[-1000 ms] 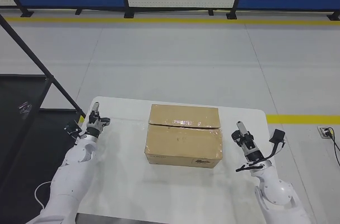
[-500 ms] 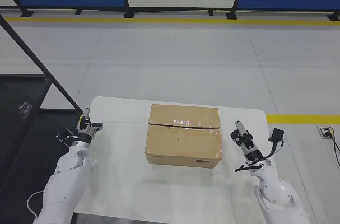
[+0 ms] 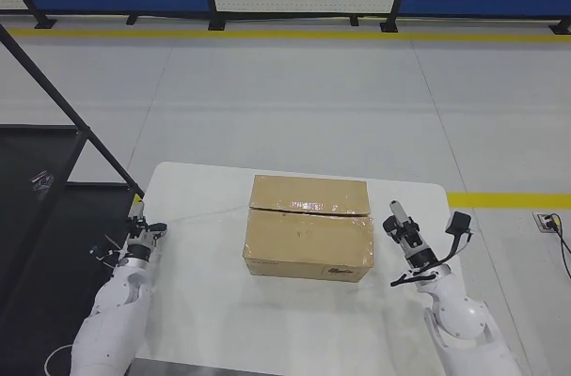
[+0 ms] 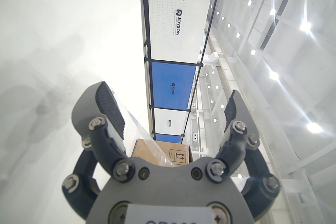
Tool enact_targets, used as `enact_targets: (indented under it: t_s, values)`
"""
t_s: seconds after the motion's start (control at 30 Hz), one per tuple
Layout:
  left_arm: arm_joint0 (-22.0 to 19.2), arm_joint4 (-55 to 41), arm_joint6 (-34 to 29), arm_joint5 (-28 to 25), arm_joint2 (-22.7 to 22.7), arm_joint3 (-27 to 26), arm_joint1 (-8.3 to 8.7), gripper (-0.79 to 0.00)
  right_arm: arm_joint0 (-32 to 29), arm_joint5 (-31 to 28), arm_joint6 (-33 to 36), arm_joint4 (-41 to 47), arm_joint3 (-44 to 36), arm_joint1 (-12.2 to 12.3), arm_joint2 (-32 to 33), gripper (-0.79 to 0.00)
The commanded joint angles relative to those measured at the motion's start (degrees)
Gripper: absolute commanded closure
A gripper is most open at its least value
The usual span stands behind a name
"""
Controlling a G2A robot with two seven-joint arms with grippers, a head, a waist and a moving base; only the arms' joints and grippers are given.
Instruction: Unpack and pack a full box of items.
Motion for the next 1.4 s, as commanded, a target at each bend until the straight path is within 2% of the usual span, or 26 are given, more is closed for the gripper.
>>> enact_targets:
  t_s: [0.0, 0.3, 0.47, 0.57, 0.67, 0.8, 0.93, 0.97, 1.07, 1.23, 1.37]
  values:
    - [1.3, 0.0, 0.4, -0.2, 0.3, -1.1, -0.2, -0.785, 0.3, 0.1, 0.1, -0.1, 0.0, 0.0, -0.2, -0.785]
    - [6.3, -0.3, 2.2, 0.6, -0.1, -7.0, -0.13, -0.785, 1.4, 0.2, 0.5, -0.4, 0.7, -0.2, -1.0, -0.785]
    - [10.3, -1.2, 2.9, -0.7, -1.6, -13.5, 0.21, -0.785, 1.8, 0.1, 0.7, -0.4, 1.0, -0.2, -1.2, -0.785]
    - [14.2, -0.5, 3.1, -1.9, -2.5, -20.6, 0.52, -0.785, 2.3, 0.6, 1.2, -0.6, 0.9, -0.2, -1.2, -0.785]
    - [18.6, 0.9, 1.6, -1.9, -3.5, -30.0, 0.95, -0.785, 3.3, 2.1, 2.2, -0.1, 0.8, -0.1, -0.7, -0.785]
    - [25.0, 4.5, -8.1, 0.4, -4.3, -43.7, 1.99, -0.785, 3.5, 3.0, 2.8, -0.3, 0.4, 0.0, -0.3, -0.785]
    - [29.2, 8.1, -20.0, 3.8, -3.6, -53.2, 2.95, -0.785, 3.5, 3.0, 2.8, -0.3, 0.4, 0.0, -0.3, -0.785]
    - [29.5, 9.2, -22.8, 4.9, -3.3, -54.4, 3.2, -0.785, 3.5, 3.0, 2.8, -0.3, 0.4, 0.0, -0.3, -0.785]
    - [29.5, 9.2, -22.8, 4.9, -3.3, -54.4, 3.2, -0.785, 3.4, 3.3, 2.9, 0.3, 0.6, 0.0, -0.4, -0.785]
    - [29.6, 8.9, -22.7, 4.9, -3.2, -54.5, 3.17, -0.785, 4.4, 1.5, 8.1, 3.9, 2.0, 0.0, -0.6, -0.785]
    - [29.7, 4.8, -21.6, 5.0, -3.0, -54.7, 3.08, -0.785, 6.3, 0.0, 9.7, 3.0, 4.1, 0.3, 0.1, -0.785]
